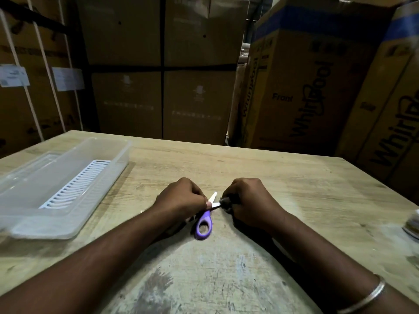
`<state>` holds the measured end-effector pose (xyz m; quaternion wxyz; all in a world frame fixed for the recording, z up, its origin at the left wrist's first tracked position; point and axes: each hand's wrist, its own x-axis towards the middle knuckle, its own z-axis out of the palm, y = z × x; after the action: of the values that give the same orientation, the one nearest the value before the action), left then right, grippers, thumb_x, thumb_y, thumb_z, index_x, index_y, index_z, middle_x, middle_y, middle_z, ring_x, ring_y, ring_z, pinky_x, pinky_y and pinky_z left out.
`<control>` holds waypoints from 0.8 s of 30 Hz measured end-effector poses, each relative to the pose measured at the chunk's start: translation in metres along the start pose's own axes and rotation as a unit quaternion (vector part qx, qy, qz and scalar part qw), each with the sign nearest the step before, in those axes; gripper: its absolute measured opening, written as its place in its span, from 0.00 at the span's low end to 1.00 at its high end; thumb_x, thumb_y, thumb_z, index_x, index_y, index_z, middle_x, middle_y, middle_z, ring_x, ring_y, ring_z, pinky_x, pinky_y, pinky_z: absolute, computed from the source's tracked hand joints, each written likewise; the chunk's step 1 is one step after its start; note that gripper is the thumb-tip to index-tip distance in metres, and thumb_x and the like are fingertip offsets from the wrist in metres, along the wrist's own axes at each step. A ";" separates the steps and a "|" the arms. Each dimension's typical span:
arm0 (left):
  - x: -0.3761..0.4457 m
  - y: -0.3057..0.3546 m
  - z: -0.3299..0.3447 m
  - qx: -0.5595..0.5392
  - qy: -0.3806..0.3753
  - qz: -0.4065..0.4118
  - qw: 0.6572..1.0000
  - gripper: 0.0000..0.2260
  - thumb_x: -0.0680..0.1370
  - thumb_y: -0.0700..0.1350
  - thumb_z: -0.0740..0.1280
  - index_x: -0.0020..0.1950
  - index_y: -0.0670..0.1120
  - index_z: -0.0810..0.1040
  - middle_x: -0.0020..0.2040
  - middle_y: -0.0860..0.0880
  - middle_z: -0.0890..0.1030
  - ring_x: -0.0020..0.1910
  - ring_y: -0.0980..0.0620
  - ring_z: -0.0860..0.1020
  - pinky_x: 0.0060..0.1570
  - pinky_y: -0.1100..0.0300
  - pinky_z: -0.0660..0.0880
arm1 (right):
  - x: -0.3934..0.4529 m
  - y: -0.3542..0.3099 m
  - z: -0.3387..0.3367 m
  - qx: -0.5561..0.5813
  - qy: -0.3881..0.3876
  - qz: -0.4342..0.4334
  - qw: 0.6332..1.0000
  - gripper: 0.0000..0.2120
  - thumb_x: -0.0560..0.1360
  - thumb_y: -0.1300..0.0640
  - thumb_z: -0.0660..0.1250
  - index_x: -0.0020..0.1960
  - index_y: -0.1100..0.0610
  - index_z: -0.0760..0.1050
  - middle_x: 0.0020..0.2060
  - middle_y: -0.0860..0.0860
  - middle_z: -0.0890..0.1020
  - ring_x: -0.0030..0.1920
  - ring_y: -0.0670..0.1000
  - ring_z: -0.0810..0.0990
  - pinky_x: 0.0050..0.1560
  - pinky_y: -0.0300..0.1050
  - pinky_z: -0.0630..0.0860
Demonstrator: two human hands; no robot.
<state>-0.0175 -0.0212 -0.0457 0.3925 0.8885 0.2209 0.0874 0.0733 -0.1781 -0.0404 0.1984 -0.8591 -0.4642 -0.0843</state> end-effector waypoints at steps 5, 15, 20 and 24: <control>0.000 0.000 0.000 -0.001 0.004 -0.002 1.000 0.04 0.69 0.50 0.75 0.36 0.50 0.87 0.35 0.53 0.85 0.42 0.51 0.82 0.49 0.51 0.80 | -0.003 -0.001 0.004 -0.003 0.022 0.028 0.999 0.05 0.69 0.61 0.72 0.43 0.54 0.85 0.38 0.52 0.84 0.40 0.52 0.81 0.40 0.47 0.79; 0.002 0.000 0.000 0.005 -0.003 -0.006 1.000 0.04 0.67 0.51 0.74 0.36 0.53 0.87 0.35 0.54 0.86 0.43 0.51 0.82 0.50 0.50 0.81 | -0.007 -0.009 0.005 0.019 -0.014 -0.034 0.999 0.07 0.69 0.63 0.72 0.46 0.57 0.83 0.42 0.52 0.81 0.41 0.52 0.78 0.41 0.51 0.78; 0.002 -0.001 -0.001 0.000 -0.009 -0.005 1.000 0.04 0.69 0.50 0.75 0.37 0.52 0.87 0.36 0.53 0.85 0.44 0.52 0.82 0.51 0.50 0.80 | -0.002 0.005 -0.002 -0.033 -0.024 0.008 0.999 0.10 0.69 0.63 0.70 0.49 0.56 0.84 0.45 0.53 0.81 0.45 0.54 0.78 0.44 0.51 0.79; 0.001 0.000 -0.002 -0.006 -0.011 -0.007 1.000 0.04 0.69 0.50 0.75 0.37 0.51 0.87 0.36 0.53 0.86 0.44 0.52 0.82 0.51 0.50 0.80 | -0.004 0.014 -0.002 -0.027 0.037 0.052 0.998 0.08 0.70 0.63 0.70 0.48 0.56 0.83 0.44 0.52 0.81 0.45 0.53 0.79 0.43 0.49 0.80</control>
<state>-0.0178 -0.0191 -0.0445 0.4008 0.8856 0.2221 0.0762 0.0832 -0.1892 -0.0432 0.1964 -0.8835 -0.4086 -0.1176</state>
